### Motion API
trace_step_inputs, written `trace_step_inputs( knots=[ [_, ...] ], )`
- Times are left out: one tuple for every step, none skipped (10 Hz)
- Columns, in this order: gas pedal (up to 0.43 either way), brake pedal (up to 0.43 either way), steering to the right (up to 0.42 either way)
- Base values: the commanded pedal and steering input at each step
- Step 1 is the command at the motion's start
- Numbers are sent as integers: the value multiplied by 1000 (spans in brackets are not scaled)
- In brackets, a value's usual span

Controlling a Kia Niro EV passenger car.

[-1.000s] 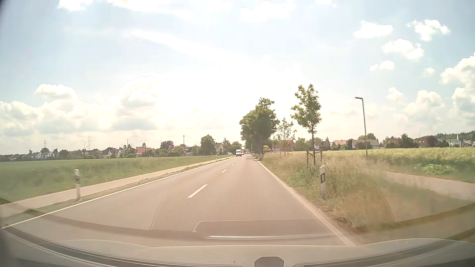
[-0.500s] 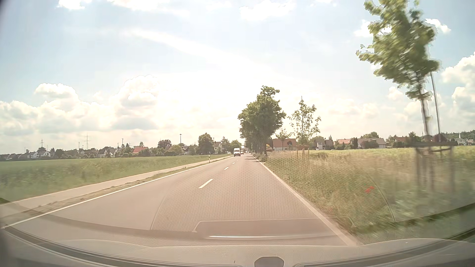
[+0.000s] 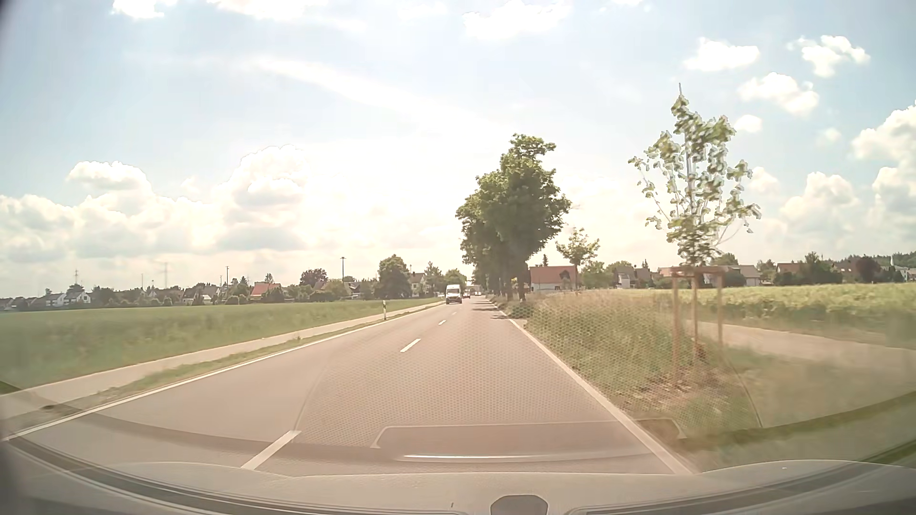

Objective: Follow the waypoints while adhering to traffic rules and regulations

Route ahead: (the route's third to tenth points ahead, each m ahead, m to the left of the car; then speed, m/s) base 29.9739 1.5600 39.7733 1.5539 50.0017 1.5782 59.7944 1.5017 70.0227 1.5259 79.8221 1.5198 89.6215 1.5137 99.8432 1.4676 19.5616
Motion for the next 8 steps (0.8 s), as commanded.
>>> trace_step_inputs(
  knots=[
    [150,0,-4],
    [138,0,-4],
    [118,0,-4],
    [110,0,-4],
    [98,0,-4],
    [79,0,-4],
    [59,0,-4],
    [59,0,-4]
  ],
)
